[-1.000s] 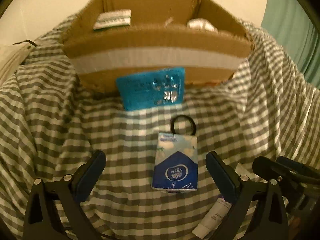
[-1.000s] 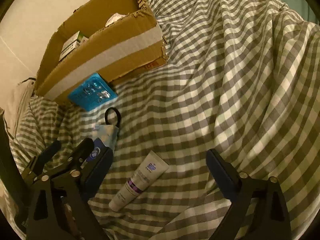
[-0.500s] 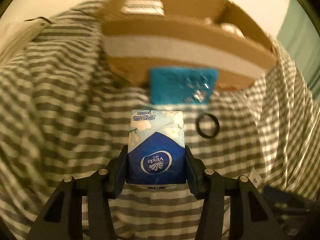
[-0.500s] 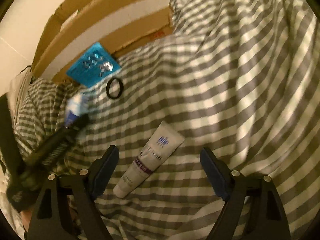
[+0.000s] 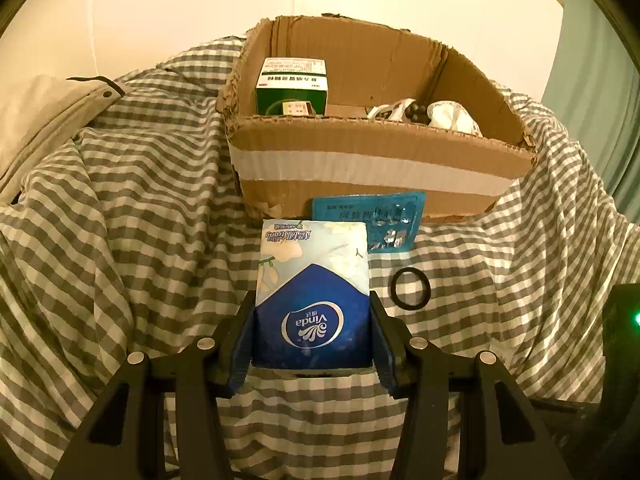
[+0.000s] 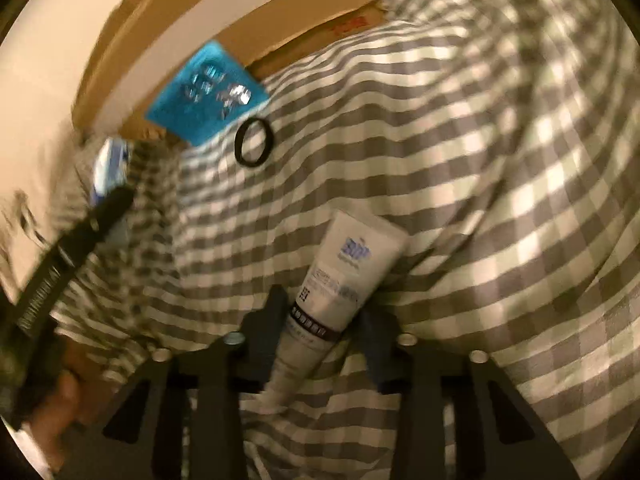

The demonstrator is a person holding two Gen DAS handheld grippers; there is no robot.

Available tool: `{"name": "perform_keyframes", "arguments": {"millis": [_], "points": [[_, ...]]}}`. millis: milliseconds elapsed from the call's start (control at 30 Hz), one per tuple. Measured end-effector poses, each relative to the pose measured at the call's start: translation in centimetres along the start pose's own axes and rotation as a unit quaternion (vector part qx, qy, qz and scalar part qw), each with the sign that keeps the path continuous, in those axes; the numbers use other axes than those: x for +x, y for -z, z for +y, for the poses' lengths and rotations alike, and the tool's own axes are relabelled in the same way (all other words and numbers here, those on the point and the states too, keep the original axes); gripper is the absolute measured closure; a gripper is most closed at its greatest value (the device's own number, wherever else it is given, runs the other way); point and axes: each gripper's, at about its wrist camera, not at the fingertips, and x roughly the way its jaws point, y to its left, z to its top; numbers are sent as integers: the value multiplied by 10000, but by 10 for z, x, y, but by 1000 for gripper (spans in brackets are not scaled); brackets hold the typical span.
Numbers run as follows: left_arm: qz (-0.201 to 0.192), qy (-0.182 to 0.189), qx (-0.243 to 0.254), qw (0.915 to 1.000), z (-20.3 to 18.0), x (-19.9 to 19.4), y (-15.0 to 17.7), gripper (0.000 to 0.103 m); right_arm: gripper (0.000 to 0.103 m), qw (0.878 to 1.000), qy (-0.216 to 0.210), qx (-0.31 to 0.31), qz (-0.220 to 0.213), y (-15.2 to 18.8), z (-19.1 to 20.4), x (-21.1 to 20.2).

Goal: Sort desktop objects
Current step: 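Grasp the blue Vinda tissue pack with the left tool while the right tool grasps the white BOP tube, then carry the tissue pack and white tube over the box and release both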

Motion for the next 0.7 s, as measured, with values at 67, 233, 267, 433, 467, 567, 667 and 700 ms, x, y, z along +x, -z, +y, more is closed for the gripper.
{"name": "perform_keyframes", "arguments": {"millis": [67,233,267,433,467,567,667,700], "points": [[-32,-19,24,10000,0,-2,1,51,78,9999,-100,14,-91,-2,-1,-7],[-150,-17,101,9998,-3,-9,-2,51,80,9952,42,-665,-721,-5,22,-40],[-176,-15,111,9998,-4,-10,-2,51,80,9935,69,-796,-816,-5,25,-44],[-283,52,141,9995,-9,-19,-5,51,85,9840,213,-1193,-1306,-17,37,-61],[-313,72,147,9994,-11,-22,-6,51,86,9814,256,-1263,-1421,-22,37,-67],[-382,104,164,9991,-15,-26,-9,51,86,9743,357,-1433,-1702,-33,40,-75],[-434,176,169,9988,-19,-32,-13,51,86,9713,346,-1503,-1809,-41,39,-83],[-466,193,184,9986,-20,-34,-15,51,86,9699,346,-1538,-1854,-43,39,-87]]}}
